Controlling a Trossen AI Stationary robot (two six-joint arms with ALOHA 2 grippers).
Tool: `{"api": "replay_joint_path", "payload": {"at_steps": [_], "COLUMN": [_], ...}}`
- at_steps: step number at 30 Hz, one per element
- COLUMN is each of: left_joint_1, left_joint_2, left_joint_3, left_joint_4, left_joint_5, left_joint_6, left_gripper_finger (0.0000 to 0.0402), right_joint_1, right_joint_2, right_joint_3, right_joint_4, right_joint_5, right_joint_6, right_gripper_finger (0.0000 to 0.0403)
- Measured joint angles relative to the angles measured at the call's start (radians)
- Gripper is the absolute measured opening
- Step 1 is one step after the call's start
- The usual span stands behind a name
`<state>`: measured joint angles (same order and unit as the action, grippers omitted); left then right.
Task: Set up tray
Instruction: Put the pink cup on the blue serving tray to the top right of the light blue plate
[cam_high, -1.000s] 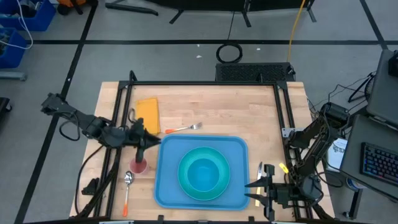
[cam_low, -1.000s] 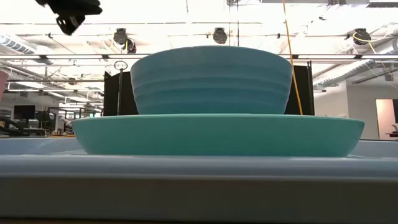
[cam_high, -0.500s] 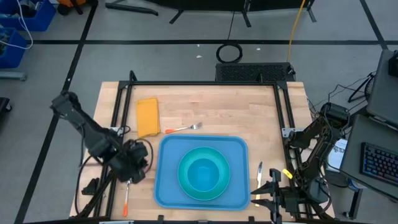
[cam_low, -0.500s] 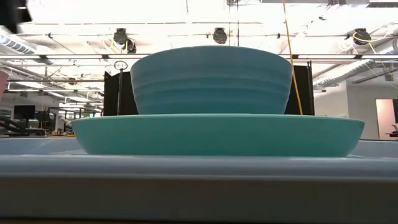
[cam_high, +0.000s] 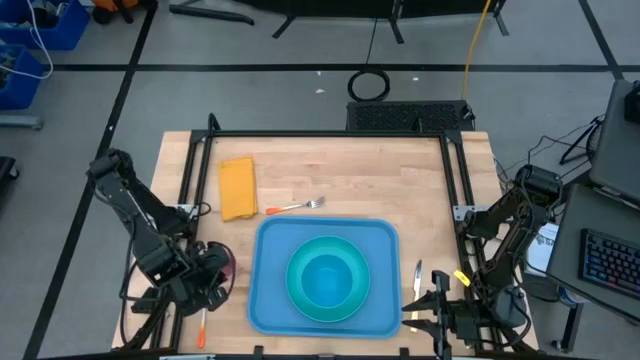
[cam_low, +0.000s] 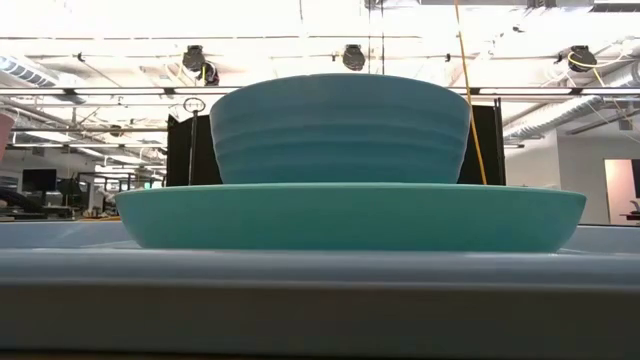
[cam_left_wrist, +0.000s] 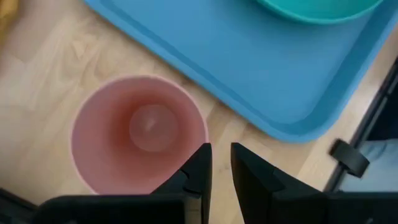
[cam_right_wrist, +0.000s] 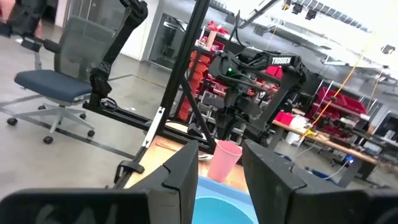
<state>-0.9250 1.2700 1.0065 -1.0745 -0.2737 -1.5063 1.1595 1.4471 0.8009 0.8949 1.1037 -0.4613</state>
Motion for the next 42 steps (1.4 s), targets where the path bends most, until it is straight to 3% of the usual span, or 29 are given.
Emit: {"api": "replay_joint_path", "payload": {"at_steps": [11, 21, 25, 38, 42], "left_joint_1": [0.016, 0.018, 0.026, 0.029, 0.037], "left_joint_2": [0.0, 0.0, 0.011, 0.094, 0.094], "left_joint_3": [0.0, -0.009, -0.026, -0.037, -0.037], "left_joint_4": [0.005, 0.011, 0.028, 0.012, -0.001], "left_joint_5": [-0.016, -0.02, 0.005, 0.029, 0.039], "left_joint_6": [0.002, -0.016, -0.014, 0.029, 0.029], "left_gripper_finger": [0.0072, 0.0199, 0.0228, 0.0232, 0.0202], "right_joint_1": [0.0, 0.001, 0.001, 0.0, -0.002], "right_joint_2": [0.0, 0.0, 0.0, 0.0, 0.0], "right_joint_3": [0.0, 0.0, 0.0, 0.0, 0.0], "right_joint_4": [-0.034, -0.051, -0.062, -0.063, -0.063], "right_joint_5": [-0.003, -0.004, -0.004, -0.005, -0.005], "right_joint_6": [0.107, 0.102, 0.118, 0.131, 0.13], "right_gripper_finger": [0.0114, 0.0114, 0.0114, 0.0114, 0.0114]}}
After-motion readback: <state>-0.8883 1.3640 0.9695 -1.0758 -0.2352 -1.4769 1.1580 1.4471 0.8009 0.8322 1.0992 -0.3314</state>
